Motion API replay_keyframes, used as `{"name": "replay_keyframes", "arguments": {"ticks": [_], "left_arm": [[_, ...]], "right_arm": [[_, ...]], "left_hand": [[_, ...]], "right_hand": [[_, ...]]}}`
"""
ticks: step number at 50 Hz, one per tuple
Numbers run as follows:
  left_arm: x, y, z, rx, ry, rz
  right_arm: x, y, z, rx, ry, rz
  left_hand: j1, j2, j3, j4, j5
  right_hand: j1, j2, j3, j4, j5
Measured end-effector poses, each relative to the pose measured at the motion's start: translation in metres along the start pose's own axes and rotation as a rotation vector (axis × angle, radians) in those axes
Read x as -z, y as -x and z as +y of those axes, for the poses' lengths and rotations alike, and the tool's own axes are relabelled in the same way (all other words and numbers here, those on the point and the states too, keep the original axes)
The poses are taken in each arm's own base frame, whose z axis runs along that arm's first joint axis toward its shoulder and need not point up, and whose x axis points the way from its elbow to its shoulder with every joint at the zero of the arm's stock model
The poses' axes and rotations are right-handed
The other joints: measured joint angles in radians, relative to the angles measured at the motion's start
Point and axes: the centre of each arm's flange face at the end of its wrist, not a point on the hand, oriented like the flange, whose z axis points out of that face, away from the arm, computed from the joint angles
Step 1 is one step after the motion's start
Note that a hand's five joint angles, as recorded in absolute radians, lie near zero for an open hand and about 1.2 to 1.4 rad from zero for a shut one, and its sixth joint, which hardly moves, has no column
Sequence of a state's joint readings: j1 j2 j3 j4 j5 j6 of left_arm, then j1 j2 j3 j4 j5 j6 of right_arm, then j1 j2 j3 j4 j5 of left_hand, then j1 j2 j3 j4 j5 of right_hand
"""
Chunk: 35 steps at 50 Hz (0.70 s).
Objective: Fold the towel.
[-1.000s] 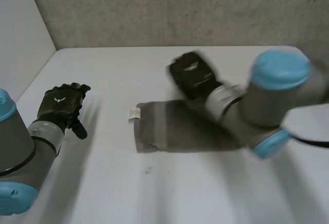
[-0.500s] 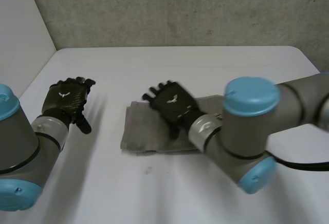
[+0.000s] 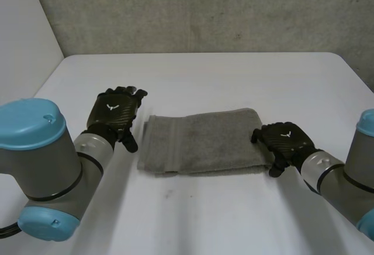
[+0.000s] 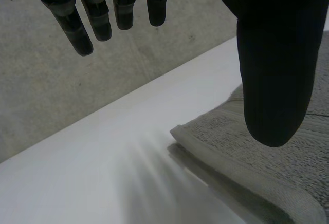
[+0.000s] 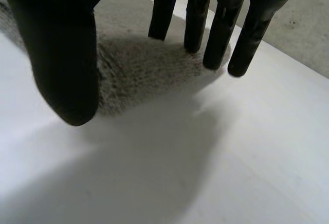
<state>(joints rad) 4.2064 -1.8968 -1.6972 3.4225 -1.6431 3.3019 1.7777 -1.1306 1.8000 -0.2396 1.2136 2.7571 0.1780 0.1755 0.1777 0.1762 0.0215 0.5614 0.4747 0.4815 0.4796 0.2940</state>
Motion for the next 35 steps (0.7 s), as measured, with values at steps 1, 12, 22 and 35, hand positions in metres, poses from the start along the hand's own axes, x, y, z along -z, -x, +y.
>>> {"name": "replay_keyframes", "arguments": {"ticks": [1, 12, 22, 35], "left_arm": [[0.0, -0.0005, 0.0003, 0.0, 0.001, 0.001], [0.0027, -0.0037, 0.0026, -0.002, 0.008, 0.01], [0.0037, -0.0037, 0.0054, -0.002, 0.018, 0.011], [0.0042, -0.0032, 0.0074, -0.003, 0.025, 0.009]], "right_arm": [[-0.0007, -0.0007, 0.0017, -0.002, -0.001, -0.001], [-0.0098, 0.0018, 0.0102, -0.055, -0.028, -0.03], [-0.008, 0.0008, 0.0046, -0.19, -0.035, -0.028], [-0.0101, -0.0035, 0.0057, -0.277, -0.038, -0.016]], "left_hand": [[0.0, 0.0, 0.0, 0.0, 0.0], [-0.001, 0.0, 0.0, 0.0, 0.0], [-0.001, 0.0, 0.0, 0.0, 0.0], [-0.001, 0.0, -0.002, -0.001, 0.0]], "right_hand": [[0.0, 0.0, 0.0, 0.0, 0.0], [0.343, 0.323, 0.321, 0.323, 0.308], [0.174, 0.217, 0.179, 0.18, 0.203], [0.757, 0.669, 0.689, 0.692, 0.656]]}}
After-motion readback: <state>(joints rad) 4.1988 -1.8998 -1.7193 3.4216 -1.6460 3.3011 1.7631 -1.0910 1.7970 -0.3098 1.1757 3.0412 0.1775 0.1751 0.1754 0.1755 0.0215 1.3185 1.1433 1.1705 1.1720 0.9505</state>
